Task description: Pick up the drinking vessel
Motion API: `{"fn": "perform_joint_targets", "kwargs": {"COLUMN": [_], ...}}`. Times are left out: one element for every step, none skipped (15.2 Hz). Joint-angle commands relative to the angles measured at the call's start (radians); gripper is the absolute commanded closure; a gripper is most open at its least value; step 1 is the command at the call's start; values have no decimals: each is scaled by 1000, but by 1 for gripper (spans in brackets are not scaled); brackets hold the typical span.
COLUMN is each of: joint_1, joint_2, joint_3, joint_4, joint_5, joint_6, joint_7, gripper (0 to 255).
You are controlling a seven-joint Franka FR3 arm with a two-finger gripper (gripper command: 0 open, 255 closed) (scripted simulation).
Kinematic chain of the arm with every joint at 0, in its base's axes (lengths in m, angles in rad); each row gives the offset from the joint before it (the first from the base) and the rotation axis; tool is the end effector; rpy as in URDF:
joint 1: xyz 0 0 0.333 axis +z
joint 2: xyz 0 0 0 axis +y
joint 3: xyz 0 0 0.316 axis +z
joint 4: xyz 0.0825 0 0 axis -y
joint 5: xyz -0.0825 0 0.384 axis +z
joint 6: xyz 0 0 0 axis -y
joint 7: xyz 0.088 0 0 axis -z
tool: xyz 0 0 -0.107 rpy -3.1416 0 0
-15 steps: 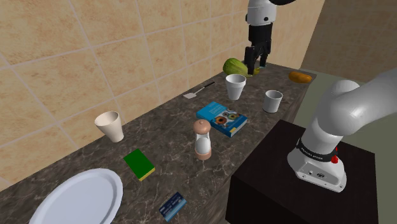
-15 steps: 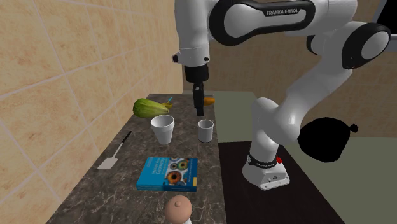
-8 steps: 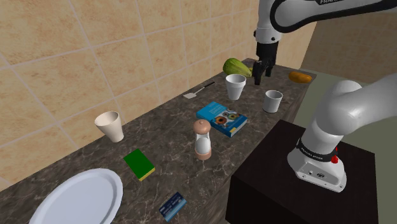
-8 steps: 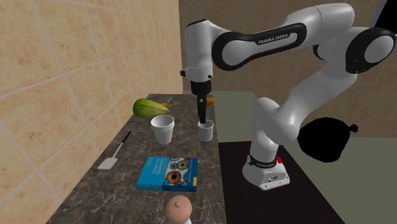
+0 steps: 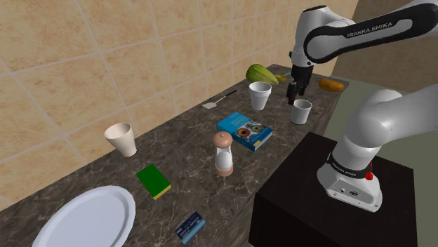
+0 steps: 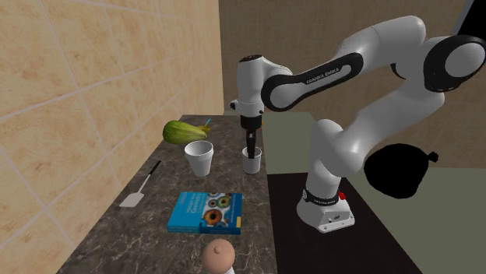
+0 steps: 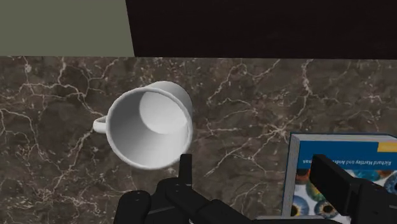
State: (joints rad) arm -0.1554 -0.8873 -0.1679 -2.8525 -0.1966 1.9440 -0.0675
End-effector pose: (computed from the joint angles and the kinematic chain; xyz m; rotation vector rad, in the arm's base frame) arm 0.2644 -0.0955 0.4131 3.0881 -0.1835 -0.0486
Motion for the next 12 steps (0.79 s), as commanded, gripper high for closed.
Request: {"fn": "perform_joint_targets", "kwargs": {"joint_1": [-33, -52, -71, -90, -106, -108, -109, -111, -113, -115, -116, -118], "joint_2": [12, 24, 39, 58, 77, 89, 100, 113, 126, 140, 155, 170], "joint_3": [-37, -56, -77, -98, -116, -119, -122, -125, -128, -131, -134, -137], "joint_4": [-47, -66, -83, -99, -111, -120, -128, -136, -144, -151, -158, -165], "joint_5": [-42, -64, -87, -110, -130, -134, -139, -143, -148, -153, -158, -163], "joint_6": [74, 112, 153, 195, 232, 251, 271, 292, 312, 333, 355, 377], "joint_7": [-28, -42, -57, -72, -84, -82, -81, -79, -77, -75, -73, -71], "gripper": [0, 0, 0, 0, 0, 0, 0, 0, 0, 0, 0, 0]}}
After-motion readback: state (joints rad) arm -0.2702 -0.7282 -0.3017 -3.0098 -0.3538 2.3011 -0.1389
